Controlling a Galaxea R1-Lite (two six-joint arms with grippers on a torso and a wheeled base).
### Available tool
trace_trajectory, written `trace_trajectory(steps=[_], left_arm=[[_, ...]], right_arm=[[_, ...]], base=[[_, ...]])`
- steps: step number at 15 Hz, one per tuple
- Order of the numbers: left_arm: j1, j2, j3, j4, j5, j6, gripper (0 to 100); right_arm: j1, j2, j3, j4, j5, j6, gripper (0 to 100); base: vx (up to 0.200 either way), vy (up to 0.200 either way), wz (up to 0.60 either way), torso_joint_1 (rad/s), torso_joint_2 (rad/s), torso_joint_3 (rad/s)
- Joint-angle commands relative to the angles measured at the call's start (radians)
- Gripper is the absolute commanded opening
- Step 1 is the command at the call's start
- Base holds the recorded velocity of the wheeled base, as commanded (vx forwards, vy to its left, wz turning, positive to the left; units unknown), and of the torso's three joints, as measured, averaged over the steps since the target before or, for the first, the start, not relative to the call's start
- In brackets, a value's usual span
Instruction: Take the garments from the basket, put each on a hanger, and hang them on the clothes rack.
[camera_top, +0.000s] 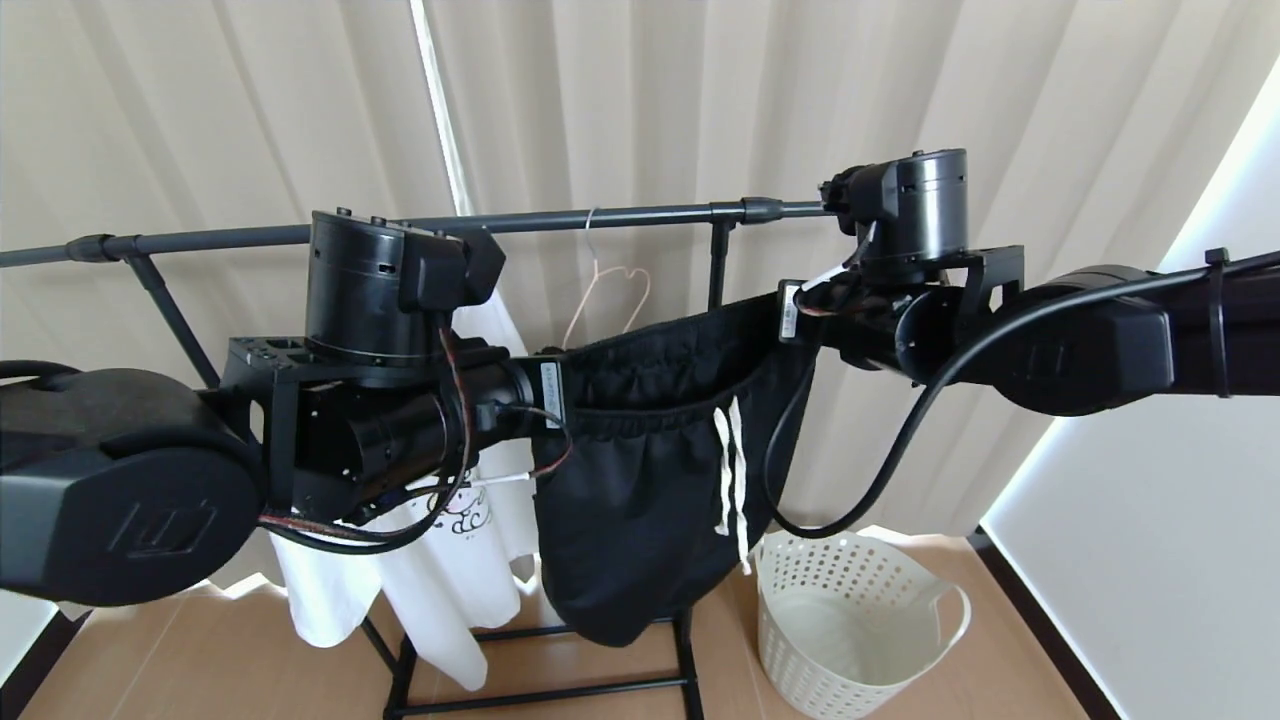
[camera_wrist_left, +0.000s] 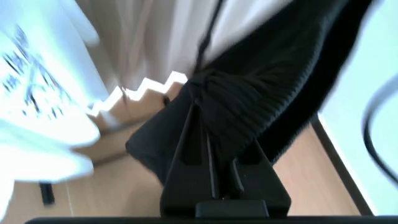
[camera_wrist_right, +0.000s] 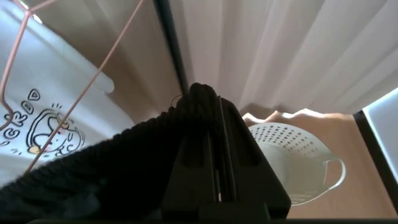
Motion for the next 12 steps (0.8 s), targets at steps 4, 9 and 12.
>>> trace_trajectory(steps=[4, 9, 12], left_arm=[[0.024, 0.039, 0.010, -0.145, -0.004, -0.011, 0], [0.040, 0.046, 0.010, -0.201, 0.004, 0.016, 0], [0.038, 0.046, 0.004, -0.201, 0.014, 0.008, 0]], right_arm=[[0.069, -0.144, 0.222, -0.079, -0.057, -0.081, 0], [0.112, -0.196, 0.263, -0.072, -0.063, -0.107, 0], [0.110, -0.187, 0.273, -0.073, -0.076, -0.109, 0]], base=[[0.000, 0.000, 0.00, 0.000, 0.00, 0.000], [0.000, 0.000, 0.00, 0.000, 0.00, 0.000], [0.000, 0.000, 0.00, 0.000, 0.00, 0.000]])
